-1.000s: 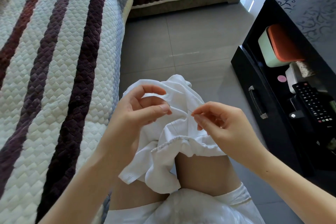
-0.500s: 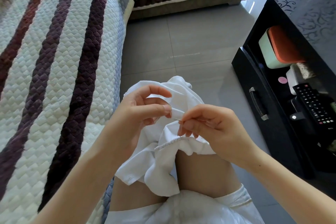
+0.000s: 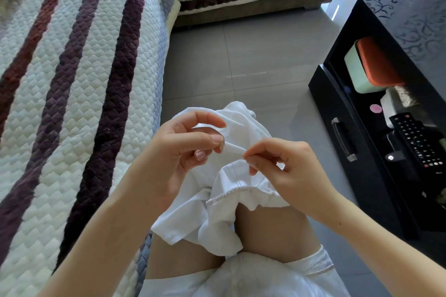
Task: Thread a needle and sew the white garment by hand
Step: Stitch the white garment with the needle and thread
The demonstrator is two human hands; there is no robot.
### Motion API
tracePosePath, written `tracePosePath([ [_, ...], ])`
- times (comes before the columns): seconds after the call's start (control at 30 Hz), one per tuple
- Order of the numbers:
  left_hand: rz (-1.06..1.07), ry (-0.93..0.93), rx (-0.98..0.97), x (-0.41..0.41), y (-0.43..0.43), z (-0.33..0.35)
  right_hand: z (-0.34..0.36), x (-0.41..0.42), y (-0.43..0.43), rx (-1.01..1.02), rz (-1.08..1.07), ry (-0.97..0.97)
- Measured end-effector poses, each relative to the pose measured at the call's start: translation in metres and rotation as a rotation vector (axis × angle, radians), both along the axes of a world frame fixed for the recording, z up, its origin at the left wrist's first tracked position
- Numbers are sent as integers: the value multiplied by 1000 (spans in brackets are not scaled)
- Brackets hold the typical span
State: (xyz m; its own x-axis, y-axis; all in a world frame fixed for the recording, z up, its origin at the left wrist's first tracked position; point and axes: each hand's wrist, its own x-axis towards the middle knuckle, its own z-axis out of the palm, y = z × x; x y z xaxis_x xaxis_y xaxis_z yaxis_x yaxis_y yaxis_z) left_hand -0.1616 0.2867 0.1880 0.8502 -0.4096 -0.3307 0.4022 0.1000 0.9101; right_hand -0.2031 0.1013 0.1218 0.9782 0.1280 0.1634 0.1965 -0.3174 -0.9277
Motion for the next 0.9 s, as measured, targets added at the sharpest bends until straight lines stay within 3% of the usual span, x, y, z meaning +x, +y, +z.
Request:
tracePosePath([
  [0.37,28,76,78,-4,-4,-7,16,-3,10,282,84,9],
  [0.6,56,82,-13,-3,-1,-5,4,-3,0,-12,3,-48],
  [0.9,38,29,-19,1,0,3,9,0,5,9,-32,-92],
])
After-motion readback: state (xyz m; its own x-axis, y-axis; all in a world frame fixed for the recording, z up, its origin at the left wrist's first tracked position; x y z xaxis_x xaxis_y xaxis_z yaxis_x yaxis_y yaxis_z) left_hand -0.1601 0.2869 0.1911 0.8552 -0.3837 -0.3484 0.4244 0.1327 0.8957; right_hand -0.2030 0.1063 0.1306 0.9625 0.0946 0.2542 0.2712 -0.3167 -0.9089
